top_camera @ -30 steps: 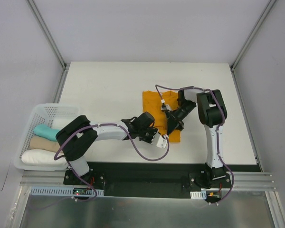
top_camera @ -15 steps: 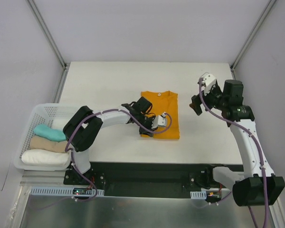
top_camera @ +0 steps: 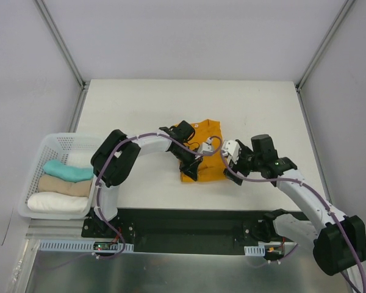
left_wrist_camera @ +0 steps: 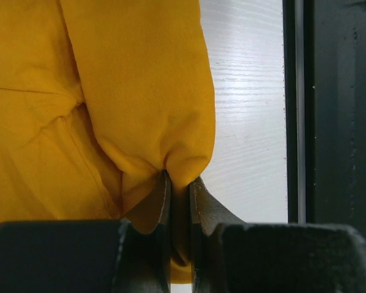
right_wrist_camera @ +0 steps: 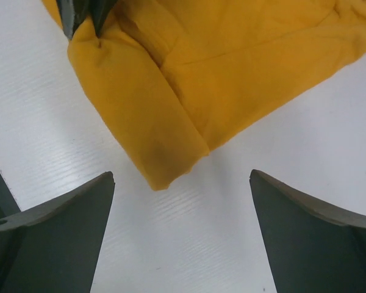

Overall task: Roll the t-shirts
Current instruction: Roll the T-shirt to the center of the board.

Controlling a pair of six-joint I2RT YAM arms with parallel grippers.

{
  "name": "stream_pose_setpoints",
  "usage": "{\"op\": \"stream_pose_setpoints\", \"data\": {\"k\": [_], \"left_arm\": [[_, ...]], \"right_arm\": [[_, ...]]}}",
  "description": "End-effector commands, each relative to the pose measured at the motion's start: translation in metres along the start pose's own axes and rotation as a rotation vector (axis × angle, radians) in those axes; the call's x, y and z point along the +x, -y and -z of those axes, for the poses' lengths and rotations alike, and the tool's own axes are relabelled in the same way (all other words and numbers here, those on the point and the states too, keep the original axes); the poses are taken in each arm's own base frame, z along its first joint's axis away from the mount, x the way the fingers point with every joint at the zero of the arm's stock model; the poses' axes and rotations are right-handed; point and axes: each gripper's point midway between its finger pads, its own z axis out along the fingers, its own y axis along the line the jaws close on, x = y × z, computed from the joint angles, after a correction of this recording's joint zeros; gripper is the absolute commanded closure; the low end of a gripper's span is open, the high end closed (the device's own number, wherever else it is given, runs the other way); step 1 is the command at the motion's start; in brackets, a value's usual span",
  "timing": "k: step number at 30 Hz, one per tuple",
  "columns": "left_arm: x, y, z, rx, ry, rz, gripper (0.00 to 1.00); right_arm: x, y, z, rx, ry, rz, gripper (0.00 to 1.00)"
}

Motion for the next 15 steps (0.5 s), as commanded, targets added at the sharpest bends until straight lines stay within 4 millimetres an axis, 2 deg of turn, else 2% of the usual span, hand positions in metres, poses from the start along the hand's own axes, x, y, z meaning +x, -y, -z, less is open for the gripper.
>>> {"op": "stream_pose_setpoints", "data": {"k": [1, 6, 10, 15], "left_arm": [[0.005, 0.018, -0.003, 0.1, -0.004, 0.096, 1.0], [0.004, 0.022, -0.005, 0.152, 0.0, 0.14, 1.0], [0.004, 0.022, -0.005, 0.158, -0.001, 0.151, 1.0], [0.004, 0.02, -0.004, 0.163, 0.005, 0.159, 1.0]], "right_arm": [[-0.033, -0.008, -0.008, -0.039, 0.101, 0.282, 0.07], [-0.043, -0.039, -0.026, -0.138, 0.16, 0.492, 0.08], [-0.031, -0.061, -0.038, -0.255, 0.13, 0.557, 0.11], [-0.015, -0.067, -0.054, -0.29, 0.086, 0.573, 0.12]]}}
